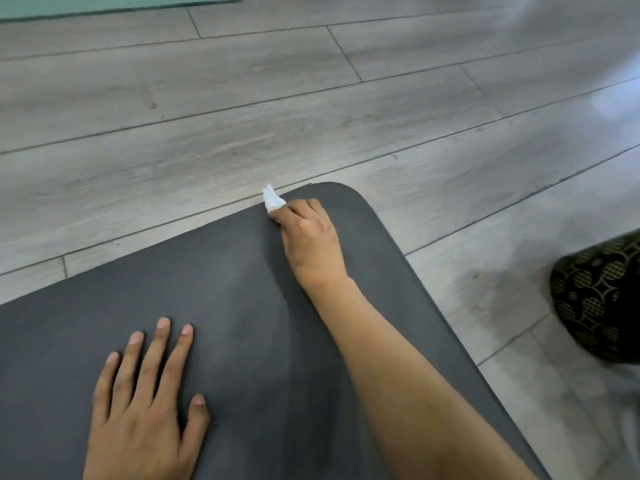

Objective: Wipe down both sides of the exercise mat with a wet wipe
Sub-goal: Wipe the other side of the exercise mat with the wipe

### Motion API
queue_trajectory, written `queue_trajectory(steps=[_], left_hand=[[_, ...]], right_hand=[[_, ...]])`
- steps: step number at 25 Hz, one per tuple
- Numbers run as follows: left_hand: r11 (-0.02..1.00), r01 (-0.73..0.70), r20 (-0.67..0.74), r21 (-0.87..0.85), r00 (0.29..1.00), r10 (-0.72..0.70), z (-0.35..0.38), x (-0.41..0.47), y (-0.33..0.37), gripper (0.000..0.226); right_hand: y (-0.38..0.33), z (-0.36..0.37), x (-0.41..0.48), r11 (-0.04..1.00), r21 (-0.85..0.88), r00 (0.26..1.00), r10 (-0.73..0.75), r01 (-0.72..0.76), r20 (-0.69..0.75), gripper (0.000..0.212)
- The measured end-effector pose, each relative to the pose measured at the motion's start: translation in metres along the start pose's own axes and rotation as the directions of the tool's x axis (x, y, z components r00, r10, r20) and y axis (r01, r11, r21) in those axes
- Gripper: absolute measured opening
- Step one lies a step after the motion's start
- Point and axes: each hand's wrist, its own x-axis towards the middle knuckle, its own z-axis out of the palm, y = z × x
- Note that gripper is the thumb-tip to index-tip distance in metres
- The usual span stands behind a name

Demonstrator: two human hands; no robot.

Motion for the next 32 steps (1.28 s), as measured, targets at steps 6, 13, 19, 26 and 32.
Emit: queue_trajectory(steps=[6, 13, 19, 26, 32], left_hand=[[1.0, 0.01, 0.037, -0.005, 0.999, -0.01, 0.0, 0.001, 0.0, 0.079], [1.0, 0.008, 0.105, 0.002, 0.994, -0.009, 0.001, 0.001, -0.002, 0.078], [1.0, 0.0, 0.107, -0.019, 0.994, 0.002, 0.001, -0.002, -0.002, 0.076], [1.0, -0.001, 0.079, -0.028, 0.997, 0.003, 0.0, -0.003, -0.001, 0.074], [1.0, 0.008, 0.079, -0.023, 0.997, -0.006, 0.003, -0.004, -0.002, 0.073]], right_hand=[[0.052, -0.028, 0.017, 0.884, -0.042, 0.878, 0.456, -0.466, -0.144, 0.017], [0.071, -0.042, -0.016, 0.945, 0.017, 0.935, 0.327, -0.327, -0.135, 0.022], [0.044, -0.043, -0.046, 0.985, 0.014, 0.98, 0.174, -0.174, -0.091, 0.021], [0.047, -0.058, -0.08, 0.987, 0.019, 0.981, 0.162, -0.161, -0.104, 0.022], [0.073, -0.074, -0.094, 0.945, 0.045, 0.927, 0.328, -0.325, -0.184, 0.023]])
